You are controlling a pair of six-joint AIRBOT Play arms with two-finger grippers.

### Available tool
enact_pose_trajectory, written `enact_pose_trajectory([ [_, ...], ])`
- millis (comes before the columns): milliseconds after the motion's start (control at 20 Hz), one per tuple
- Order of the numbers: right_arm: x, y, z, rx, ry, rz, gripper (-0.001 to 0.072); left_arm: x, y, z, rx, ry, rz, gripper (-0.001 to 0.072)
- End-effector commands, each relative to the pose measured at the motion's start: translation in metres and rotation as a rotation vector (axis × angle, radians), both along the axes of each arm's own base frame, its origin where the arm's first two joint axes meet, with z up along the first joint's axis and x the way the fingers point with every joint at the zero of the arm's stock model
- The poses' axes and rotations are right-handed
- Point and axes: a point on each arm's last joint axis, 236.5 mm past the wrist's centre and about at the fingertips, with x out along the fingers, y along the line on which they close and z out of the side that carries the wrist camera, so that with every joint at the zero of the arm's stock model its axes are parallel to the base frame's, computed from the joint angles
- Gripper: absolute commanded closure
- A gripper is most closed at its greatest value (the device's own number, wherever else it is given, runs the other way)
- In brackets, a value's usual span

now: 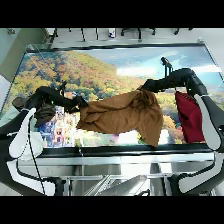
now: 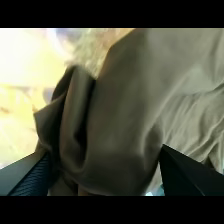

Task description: Fold the shirts.

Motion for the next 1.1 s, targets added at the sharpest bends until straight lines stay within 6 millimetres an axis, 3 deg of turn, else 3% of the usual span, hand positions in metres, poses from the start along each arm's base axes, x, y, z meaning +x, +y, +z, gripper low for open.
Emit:
enact_pose_trajectory([
  [0, -0.005, -0.035, 0.045, 0.018, -0.029, -0.053, 0.0318, 0.014, 0.015, 0.043, -0.034, -0.008, -0.085, -0.0002],
  [50, -0.018, -0.054, 0.063, -0.004, -0.037, -0.054, 0.0319, 0.009, 0.024, 0.06, -0.027, -0.012, -0.106, -0.0002],
  [150, -0.051, -0.093, 0.076, -0.072, 0.0, -0.061, 0.0319, -0.01, 0.051, 0.075, 0.062, 0.004, -0.145, -0.0002],
  [300, -0.1, -0.139, 0.05, -0.106, 0.107, -0.164, 0.0319, -0.053, 0.085, 0.064, 0.229, 0.048, -0.181, -0.0001],
  [400, -0.129, -0.151, 0.017, -0.073, 0.202, -0.217, 0.0319, -0.081, 0.081, 0.048, 0.227, 0.054, -0.201, -0.0002],
  [550, -0.158, -0.149, -0.035, -0.035, 0.324, -0.236, 0.0318, -0.115, 0.068, 0.002, 0.239, 0.067, -0.213, -0.0001],
  [650, -0.164, -0.142, -0.055, -0.017, 0.377, -0.229, 0.0318, -0.12, 0.061, -0.028, 0.258, 0.063, -0.208, -0.0001],
  [750, -0.161, -0.13, -0.063, 0.019, 0.402, -0.215, 0.0318, -0.117, 0.054, -0.049, 0.268, 0.067, -0.219, -0.0001],
  [900, -0.156, -0.116, -0.076, 0.026, 0.416, -0.195, 0.0318, -0.108, 0.038, -0.064, 0.264, 0.092, -0.273, -0.0001],
  [1050, -0.151, -0.106, -0.087, 0.021, 0.424, -0.183, 0.0318, -0.091, 0.022, -0.062, 0.262, 0.074, -0.325, 0.0018],
])
